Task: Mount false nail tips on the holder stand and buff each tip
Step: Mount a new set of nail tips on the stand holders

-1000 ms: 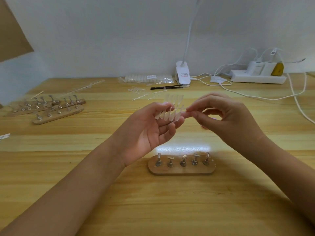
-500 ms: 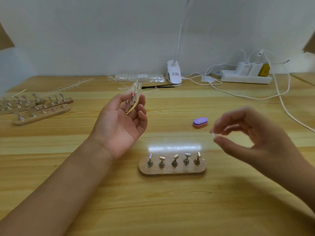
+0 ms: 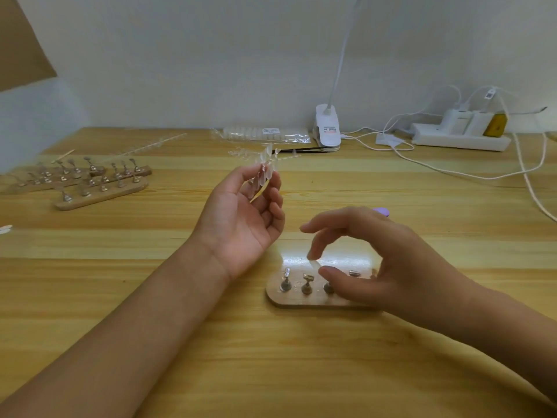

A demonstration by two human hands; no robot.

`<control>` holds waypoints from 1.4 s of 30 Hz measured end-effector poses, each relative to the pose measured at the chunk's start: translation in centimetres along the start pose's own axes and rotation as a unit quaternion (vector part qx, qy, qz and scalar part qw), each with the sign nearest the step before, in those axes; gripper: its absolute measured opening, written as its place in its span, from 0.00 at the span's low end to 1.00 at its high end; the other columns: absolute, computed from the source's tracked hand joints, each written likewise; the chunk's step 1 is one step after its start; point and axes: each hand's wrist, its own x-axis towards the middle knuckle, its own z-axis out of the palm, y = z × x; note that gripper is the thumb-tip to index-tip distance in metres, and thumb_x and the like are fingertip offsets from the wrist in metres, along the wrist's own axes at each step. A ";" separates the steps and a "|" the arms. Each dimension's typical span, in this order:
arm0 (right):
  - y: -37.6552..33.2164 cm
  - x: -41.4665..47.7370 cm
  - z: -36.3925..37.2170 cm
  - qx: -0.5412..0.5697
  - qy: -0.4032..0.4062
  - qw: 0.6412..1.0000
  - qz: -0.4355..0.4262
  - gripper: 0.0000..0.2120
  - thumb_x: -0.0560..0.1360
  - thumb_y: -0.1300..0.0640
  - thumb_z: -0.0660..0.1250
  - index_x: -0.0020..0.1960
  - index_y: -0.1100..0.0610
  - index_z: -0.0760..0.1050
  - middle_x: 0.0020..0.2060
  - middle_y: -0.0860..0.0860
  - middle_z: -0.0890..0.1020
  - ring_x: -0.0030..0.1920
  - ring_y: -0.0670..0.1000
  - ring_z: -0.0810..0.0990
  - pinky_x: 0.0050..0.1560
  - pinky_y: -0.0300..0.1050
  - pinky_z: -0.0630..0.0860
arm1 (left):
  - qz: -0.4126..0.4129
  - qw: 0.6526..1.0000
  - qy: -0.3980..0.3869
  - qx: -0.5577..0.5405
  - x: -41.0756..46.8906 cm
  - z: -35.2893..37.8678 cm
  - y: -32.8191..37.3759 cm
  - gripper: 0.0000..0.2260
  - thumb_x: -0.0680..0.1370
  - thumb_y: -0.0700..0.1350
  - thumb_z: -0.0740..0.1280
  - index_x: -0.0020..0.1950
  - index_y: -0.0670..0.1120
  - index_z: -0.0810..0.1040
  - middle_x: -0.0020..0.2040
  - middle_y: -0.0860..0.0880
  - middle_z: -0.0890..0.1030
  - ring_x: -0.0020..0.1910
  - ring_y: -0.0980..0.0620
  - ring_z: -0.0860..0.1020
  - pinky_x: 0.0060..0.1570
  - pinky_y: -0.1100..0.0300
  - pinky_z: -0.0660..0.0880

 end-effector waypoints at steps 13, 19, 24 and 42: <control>-0.6 0.6 2.9 -0.047 0.046 0.998 -0.006 0.06 0.72 0.51 0.74 0.46 0.48 0.78 0.43 0.39 0.79 0.51 0.42 0.75 0.57 0.42 0.68 | -0.007 1.000 0.018 -0.013 -0.1 0.2 0.1 0.05 0.77 0.46 0.66 0.44 0.46 0.78 0.39 0.52 0.80 0.36 0.57 0.73 0.39 0.66 0.67; -0.9 0.9 3.2 -0.080 0.040 0.996 0.000 0.08 0.71 0.54 0.75 0.47 0.49 0.77 0.43 0.36 0.78 0.52 0.36 0.73 0.59 0.33 0.63 | -0.010 1.000 0.018 -0.020 -0.1 0.3 0.1 0.05 0.77 0.46 0.67 0.43 0.46 0.79 0.38 0.52 0.79 0.35 0.58 0.73 0.38 0.66 0.68; -1.0 0.8 3.1 -0.088 0.033 0.996 -0.001 0.08 0.72 0.54 0.75 0.47 0.49 0.77 0.44 0.37 0.80 0.53 0.37 0.73 0.59 0.32 0.62 | -0.010 0.999 0.022 -0.023 -0.2 0.3 0.3 0.05 0.77 0.46 0.67 0.43 0.46 0.78 0.38 0.52 0.79 0.35 0.58 0.73 0.37 0.66 0.68; -0.3 0.9 3.3 -0.207 0.071 0.967 -0.130 0.08 0.76 0.52 0.67 0.41 0.54 0.81 0.42 0.44 0.83 0.44 0.49 0.81 0.55 0.53 0.74 | -0.007 0.999 0.028 -0.016 0.0 0.1 0.1 0.05 0.77 0.46 0.67 0.43 0.46 0.78 0.39 0.52 0.79 0.36 0.58 0.73 0.38 0.66 0.67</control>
